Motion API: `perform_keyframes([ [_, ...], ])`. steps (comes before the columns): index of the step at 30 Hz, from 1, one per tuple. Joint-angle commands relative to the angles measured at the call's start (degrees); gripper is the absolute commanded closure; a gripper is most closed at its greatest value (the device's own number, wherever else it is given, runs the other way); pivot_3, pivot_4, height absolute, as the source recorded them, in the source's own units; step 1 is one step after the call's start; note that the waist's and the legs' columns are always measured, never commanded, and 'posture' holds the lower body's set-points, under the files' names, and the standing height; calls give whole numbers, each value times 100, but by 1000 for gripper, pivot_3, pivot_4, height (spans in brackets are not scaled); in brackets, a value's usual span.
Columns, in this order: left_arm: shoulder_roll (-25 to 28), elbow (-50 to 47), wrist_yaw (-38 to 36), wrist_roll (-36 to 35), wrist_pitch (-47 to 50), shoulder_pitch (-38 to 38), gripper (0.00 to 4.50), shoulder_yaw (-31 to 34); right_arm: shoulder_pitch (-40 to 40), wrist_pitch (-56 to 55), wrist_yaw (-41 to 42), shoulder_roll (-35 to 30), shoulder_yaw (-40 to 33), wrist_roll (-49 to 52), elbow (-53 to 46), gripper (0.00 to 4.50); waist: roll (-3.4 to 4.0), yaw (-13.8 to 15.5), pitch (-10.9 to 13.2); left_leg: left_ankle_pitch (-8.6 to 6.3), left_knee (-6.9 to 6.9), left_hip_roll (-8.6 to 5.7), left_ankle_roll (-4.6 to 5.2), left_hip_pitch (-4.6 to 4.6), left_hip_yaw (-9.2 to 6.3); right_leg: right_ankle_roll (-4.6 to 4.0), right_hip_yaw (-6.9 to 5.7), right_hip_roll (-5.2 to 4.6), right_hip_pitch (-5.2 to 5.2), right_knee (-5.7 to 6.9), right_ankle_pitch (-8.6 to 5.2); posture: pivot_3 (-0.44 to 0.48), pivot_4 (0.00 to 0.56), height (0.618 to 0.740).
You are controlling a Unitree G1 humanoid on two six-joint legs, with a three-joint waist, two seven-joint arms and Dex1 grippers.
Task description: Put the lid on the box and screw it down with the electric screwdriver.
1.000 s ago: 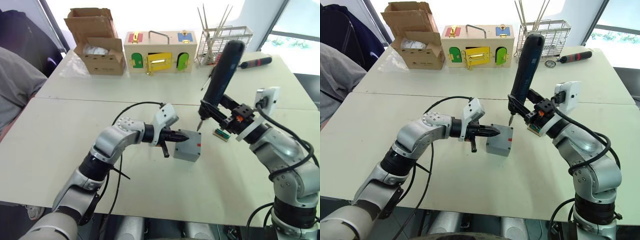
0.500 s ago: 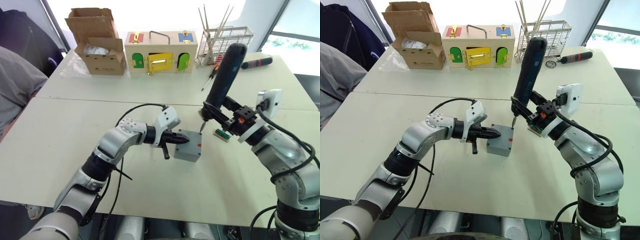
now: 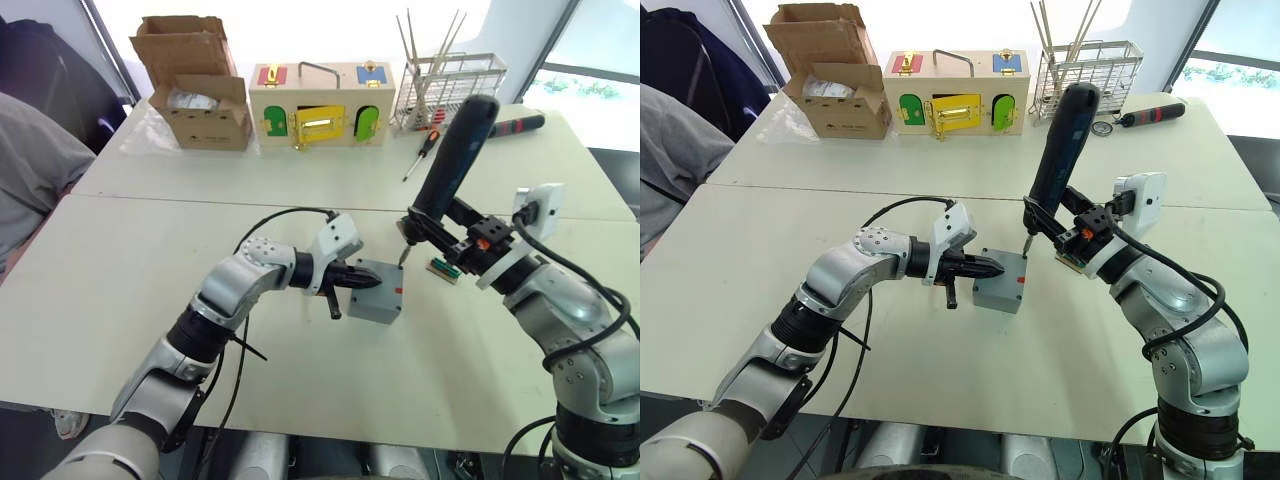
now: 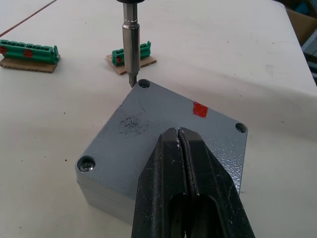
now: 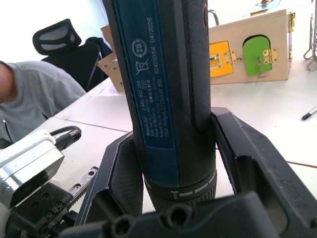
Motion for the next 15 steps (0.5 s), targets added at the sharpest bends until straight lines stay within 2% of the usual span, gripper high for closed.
perform_keyframes([
  [1, -3, 25, -1, 58, 3, 19, 4500, 3, -217, -200, -30, -76, -240, 137, -201, 2652, 0, 1, 0, 0, 0, 0, 0, 0, 0, 0, 0, 0, 0, 0, 0, 0, 150, 740],
  [15, -52, 1, 3, 54, 3, 51, 4500, -1, -194, -50, -108, -228, -257, 386, -319, 2652, 0, 2, 0, 0, 0, 1, 0, 0, 0, 0, 0, 1, 2, -3, 0, 0, 150, 740],
])
